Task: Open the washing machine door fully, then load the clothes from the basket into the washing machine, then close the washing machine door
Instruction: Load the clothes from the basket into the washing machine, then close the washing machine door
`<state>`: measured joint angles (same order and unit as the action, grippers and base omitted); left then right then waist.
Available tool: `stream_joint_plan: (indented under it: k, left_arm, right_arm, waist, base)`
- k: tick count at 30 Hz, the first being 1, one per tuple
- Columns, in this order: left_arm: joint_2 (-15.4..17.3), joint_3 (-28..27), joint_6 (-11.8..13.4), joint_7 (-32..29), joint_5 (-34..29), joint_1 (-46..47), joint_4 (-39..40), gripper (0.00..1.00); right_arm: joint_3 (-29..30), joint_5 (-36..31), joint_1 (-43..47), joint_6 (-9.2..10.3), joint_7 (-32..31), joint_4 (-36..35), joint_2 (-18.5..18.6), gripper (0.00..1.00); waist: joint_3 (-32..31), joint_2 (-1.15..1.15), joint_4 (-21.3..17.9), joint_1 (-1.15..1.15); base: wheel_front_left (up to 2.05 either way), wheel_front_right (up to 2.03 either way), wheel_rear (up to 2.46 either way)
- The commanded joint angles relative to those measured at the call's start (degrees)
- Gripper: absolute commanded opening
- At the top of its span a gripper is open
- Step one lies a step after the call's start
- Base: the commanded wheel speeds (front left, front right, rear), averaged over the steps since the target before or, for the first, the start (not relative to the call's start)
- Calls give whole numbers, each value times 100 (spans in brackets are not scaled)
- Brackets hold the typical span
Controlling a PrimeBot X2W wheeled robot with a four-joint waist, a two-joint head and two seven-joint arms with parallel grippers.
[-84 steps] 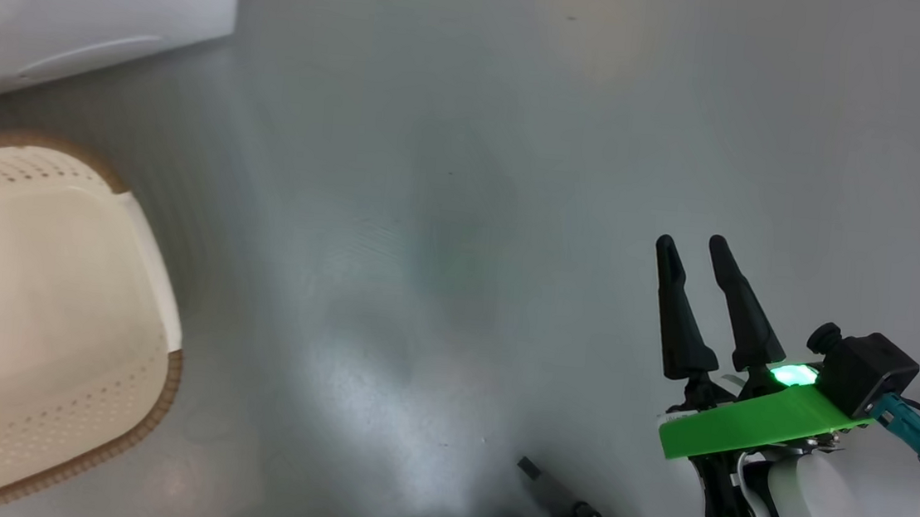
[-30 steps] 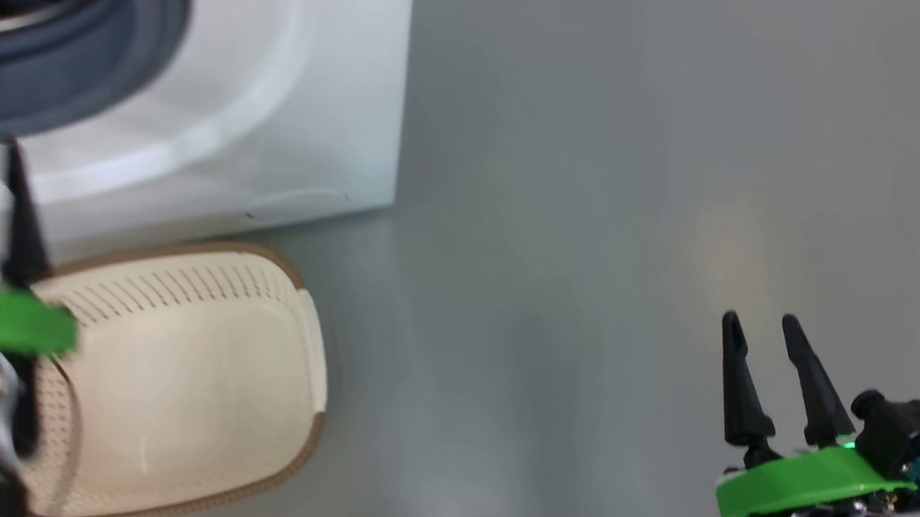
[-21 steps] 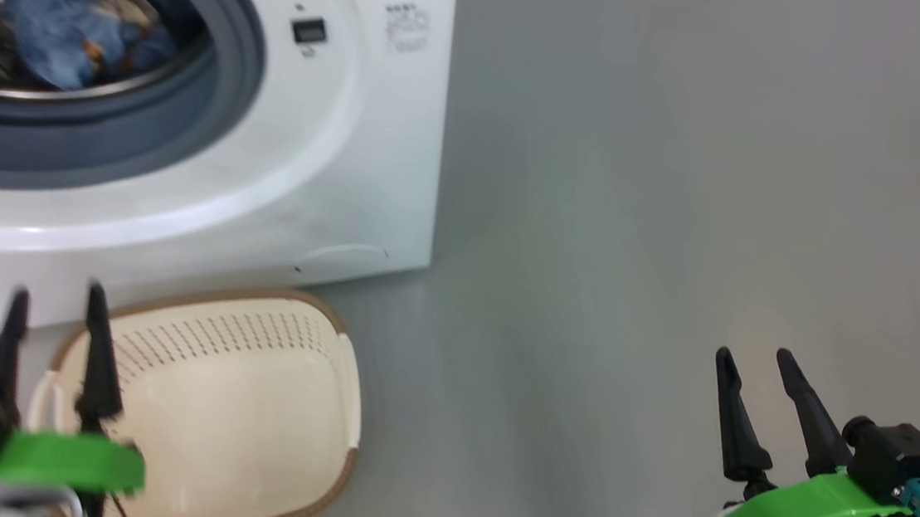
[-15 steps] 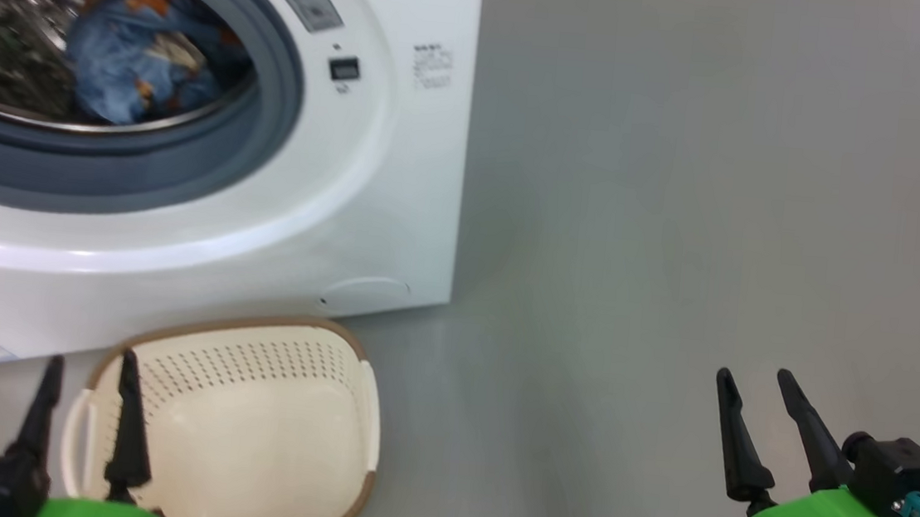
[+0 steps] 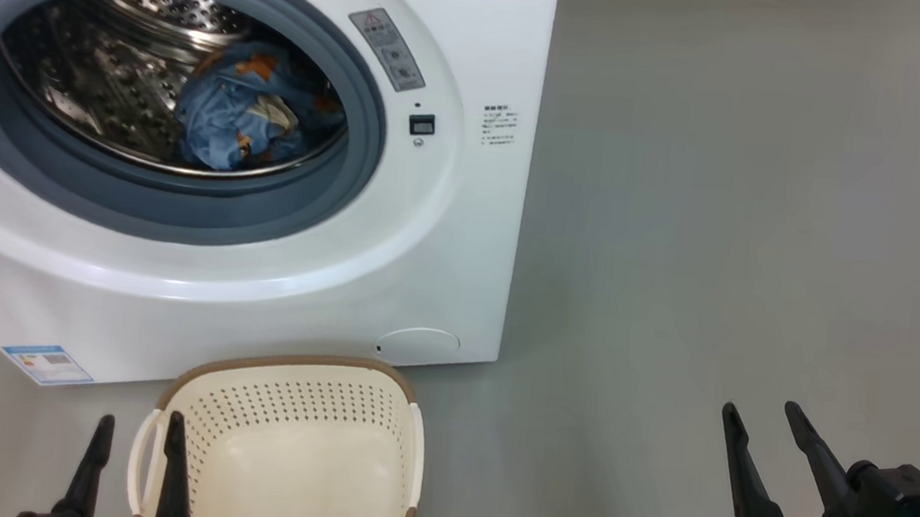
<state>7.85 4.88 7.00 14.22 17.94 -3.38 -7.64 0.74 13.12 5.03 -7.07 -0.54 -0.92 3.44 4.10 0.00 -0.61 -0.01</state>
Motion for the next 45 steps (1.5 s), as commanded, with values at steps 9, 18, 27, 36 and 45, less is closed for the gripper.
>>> stream_joint_plan:
  k: [9,18,27,36,45]
  left_arm:
    - [-60,-248,-162,77,-131,-195,180,100]
    - [-74,-228,-169,77,-246,-273,128,100]
    - [-90,-193,-243,77,-229,-270,-7,100]
    - [-70,-156,-240,77,-282,-242,-49,100]
    - [-75,-111,-220,77,-325,-219,-47,100]
  right_arm:
    - [-35,-117,151,-42,-150,-356,67,100]
    - [-44,-130,232,-42,-209,-430,54,100]
    - [-58,-132,275,-42,-252,-439,52,100]
    - [-89,-104,304,-42,-255,-428,42,100]
    - [-91,-84,297,-42,-254,-418,36,100]
  waist:
    - [-351,0,152,1]
    - [-444,0,203,1]
    - [-538,0,212,1]
    - [-578,0,187,1]
    - [-556,0,204,1]
  base:
    - [0,0,0]
    - [0,0,0]
    - [0,0,0]
    - [0,0,0]
    - [0,0,0]
